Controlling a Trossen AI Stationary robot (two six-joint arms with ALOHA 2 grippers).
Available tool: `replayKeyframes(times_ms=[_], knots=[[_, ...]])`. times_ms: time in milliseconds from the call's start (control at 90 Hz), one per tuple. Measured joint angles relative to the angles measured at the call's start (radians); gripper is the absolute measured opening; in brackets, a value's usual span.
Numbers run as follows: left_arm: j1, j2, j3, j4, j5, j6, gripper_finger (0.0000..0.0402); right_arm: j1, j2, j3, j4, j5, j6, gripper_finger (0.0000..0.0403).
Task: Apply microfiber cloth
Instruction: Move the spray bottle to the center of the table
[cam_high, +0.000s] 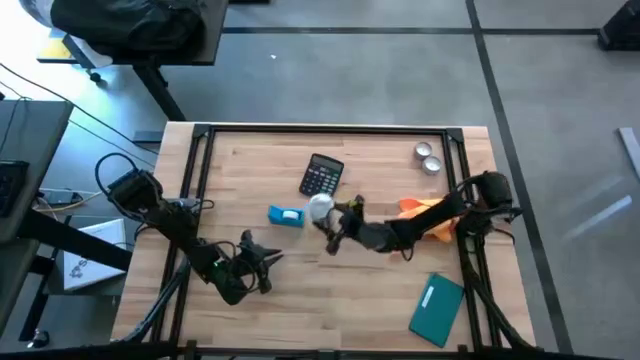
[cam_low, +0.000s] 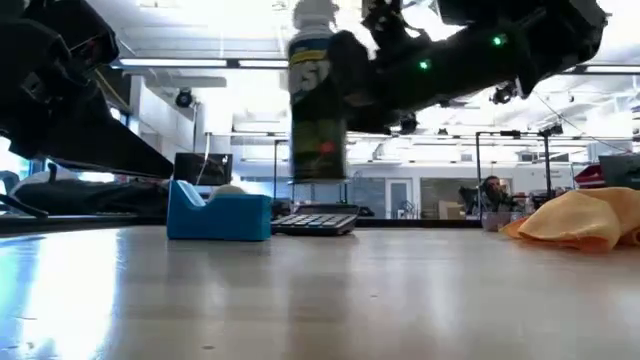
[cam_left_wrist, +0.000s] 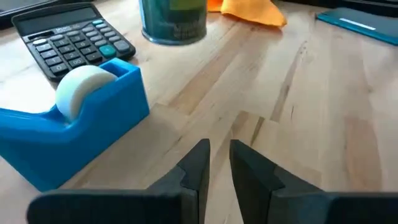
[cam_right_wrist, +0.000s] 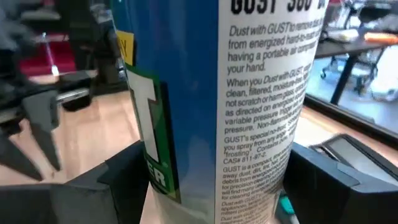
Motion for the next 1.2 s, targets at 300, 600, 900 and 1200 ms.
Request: replayKeyframes(times_ms=[300,600,900,1200], knots=[[0.002,0.000,0.000,0.059,-0.021,0.052,0.0046,-0.007,0.074,-0.009,0.010,-0.047,0.004,0.0277],[0.002,0.000,0.000,0.081,-0.008,0.061,0.0046,-0.065,0.076,0.015,0.026,-0.139,0.008,0.0306],[0.002,0.000,0.000,0.088,-0.006,0.070,0.0046,-0.077,0.076,0.007,0.039,-0.176,-0.008,0.0311],[0.001,0.000,0.000,0.093,0.051,0.062,0.0046,-0.022,-0.039,0.007,-0.195,-0.151,0.014,0.0312]])
